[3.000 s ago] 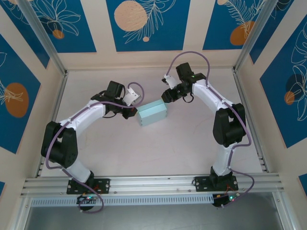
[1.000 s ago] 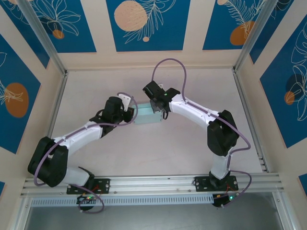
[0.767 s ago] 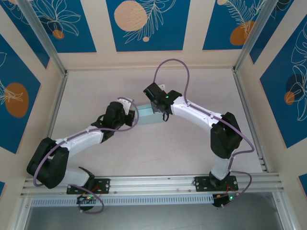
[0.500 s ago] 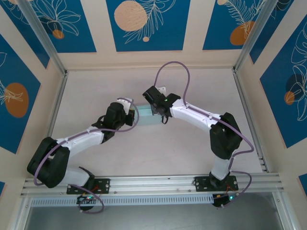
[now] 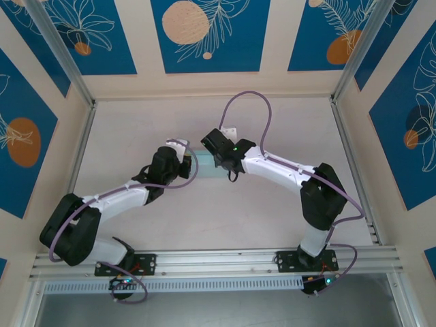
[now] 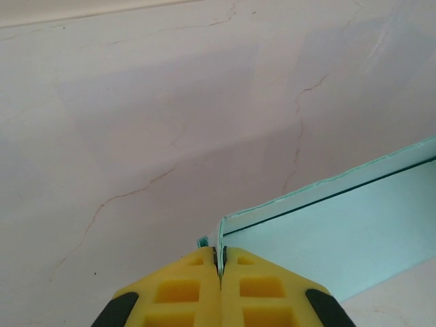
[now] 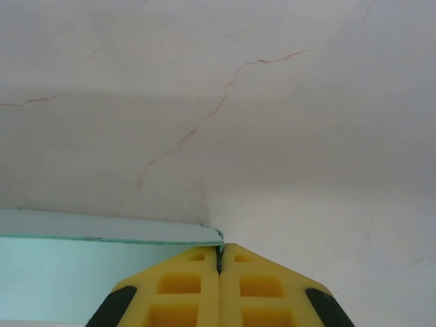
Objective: Fold the paper box
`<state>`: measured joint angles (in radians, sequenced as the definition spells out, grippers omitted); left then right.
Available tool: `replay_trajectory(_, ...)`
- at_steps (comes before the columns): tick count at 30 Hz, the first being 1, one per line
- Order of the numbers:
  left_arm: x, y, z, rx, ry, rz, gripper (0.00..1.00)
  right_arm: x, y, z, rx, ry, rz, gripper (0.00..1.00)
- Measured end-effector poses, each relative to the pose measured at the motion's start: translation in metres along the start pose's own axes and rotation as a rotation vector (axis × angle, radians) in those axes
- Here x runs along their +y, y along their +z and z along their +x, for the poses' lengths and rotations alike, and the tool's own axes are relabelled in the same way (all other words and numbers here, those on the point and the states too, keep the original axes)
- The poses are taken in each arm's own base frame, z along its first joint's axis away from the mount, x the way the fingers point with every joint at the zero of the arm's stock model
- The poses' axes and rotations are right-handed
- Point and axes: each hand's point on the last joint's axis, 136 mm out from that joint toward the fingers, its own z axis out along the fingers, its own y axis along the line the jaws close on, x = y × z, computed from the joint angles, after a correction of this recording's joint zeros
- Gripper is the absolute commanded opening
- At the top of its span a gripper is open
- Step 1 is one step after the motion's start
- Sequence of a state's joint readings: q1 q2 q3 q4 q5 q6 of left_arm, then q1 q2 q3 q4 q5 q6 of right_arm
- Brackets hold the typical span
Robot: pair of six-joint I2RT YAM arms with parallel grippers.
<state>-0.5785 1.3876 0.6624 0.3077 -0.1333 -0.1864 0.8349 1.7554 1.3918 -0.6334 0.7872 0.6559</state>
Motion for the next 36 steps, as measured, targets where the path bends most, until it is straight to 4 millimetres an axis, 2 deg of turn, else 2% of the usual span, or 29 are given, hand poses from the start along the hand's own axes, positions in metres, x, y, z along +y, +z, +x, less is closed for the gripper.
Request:
replay_trajectory(20,0.0041,0.0006,0.0019,-0.012,-0.018,-0.023,0.0,0.0051,0.004,-0.006,-0.004,0.044,0.034,0.0)
replay_trajectory(36,0.0036,0.0004,0.002,-0.014,-0.023,-0.028,0.0,0.0046,0.0056,-0.0013,-0.066,0.063,0.053,0.0)
